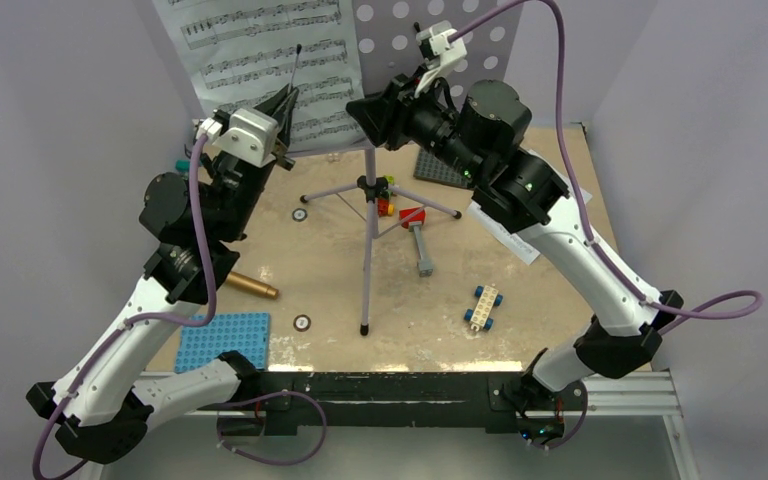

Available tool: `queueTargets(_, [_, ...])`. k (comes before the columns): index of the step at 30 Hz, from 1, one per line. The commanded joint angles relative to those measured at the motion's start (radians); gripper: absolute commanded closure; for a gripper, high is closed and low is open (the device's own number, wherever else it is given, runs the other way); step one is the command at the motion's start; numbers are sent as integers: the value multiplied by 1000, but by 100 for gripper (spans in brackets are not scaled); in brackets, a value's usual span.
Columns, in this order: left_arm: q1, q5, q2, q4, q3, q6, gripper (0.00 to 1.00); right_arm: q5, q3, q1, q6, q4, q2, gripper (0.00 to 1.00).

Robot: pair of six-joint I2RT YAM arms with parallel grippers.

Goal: Pack up the instrument practice props

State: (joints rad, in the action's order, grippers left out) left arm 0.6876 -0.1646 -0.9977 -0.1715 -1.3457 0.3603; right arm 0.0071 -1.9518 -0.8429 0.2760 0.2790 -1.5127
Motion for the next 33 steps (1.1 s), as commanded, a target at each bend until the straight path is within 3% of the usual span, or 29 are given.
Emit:
queueTargets(1, [1, 20, 22, -26, 12, 12, 100, -24, -13, 6, 16, -35, 2, 70])
queueTargets(4, [1, 20, 25, -26, 15, 13, 100, -29, -8, 6, 20, -38, 7, 80])
queueTargets(8, [1, 17, 27, -26, 18, 13, 100, -28, 4, 7, 22, -38, 19, 100])
queueTargets(18, [1, -2, 37, -45, 26, 11, 100, -9, 104, 7, 20, -58, 136, 100])
queueTargets(33, [1, -48, 39, -87, 49, 21, 96, 75, 338, 7, -30, -24, 474, 100])
